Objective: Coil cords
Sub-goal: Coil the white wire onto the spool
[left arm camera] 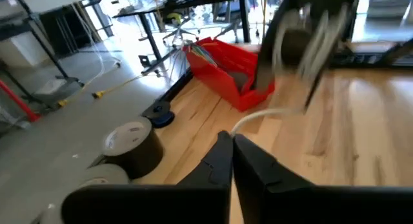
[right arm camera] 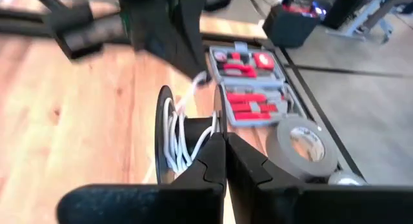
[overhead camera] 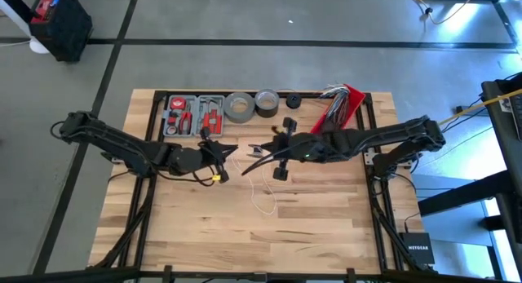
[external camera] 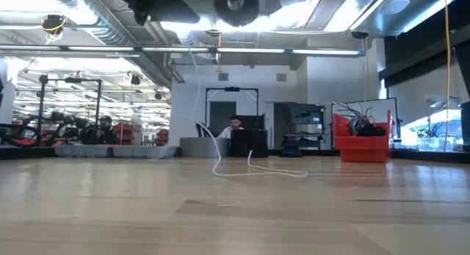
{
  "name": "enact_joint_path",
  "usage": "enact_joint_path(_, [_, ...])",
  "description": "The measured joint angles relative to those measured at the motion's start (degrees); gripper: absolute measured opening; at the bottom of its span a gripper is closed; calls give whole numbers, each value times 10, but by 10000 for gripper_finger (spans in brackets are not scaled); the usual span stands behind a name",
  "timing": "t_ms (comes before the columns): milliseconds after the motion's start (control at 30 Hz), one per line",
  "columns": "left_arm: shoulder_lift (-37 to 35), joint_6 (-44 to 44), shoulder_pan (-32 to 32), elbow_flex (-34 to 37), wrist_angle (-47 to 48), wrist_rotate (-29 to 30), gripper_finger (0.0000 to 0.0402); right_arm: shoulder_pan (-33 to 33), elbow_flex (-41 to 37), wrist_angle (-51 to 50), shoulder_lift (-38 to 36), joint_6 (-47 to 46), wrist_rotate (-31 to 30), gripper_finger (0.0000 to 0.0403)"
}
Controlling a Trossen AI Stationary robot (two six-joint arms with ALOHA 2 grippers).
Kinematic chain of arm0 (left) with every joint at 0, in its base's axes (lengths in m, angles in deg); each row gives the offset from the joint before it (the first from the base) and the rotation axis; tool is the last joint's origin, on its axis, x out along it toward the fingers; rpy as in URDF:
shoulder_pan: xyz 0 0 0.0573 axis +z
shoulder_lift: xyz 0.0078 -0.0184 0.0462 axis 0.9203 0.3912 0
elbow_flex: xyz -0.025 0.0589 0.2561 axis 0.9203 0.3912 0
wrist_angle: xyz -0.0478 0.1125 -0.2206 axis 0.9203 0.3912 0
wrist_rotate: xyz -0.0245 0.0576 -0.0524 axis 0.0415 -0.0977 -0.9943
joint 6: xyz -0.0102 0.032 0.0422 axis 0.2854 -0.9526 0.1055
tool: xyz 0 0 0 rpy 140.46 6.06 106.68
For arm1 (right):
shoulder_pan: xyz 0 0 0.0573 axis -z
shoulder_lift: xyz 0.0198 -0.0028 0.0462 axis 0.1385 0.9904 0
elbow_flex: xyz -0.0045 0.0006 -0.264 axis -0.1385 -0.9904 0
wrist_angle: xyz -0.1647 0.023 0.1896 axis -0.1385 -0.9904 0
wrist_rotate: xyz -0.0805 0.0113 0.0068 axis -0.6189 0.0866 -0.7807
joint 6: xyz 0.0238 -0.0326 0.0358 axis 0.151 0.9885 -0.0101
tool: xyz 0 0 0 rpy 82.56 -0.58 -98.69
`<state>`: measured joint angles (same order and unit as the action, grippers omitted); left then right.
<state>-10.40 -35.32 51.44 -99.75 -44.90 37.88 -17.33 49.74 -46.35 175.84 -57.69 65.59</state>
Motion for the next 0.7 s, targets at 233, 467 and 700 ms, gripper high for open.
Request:
enact_joint_path(233, [-11,36,-10,-1,-8,0,1,0,-1,8,60,5,-51,5])
enact_joint_path(467, [-7,58,-14,-1,-33,-20,1,0,-1,77,110,13,-113,5])
enact_joint_path(700, [12,68,-14,-1,-70,-30,1,1,-2,167,134,24,-137,5])
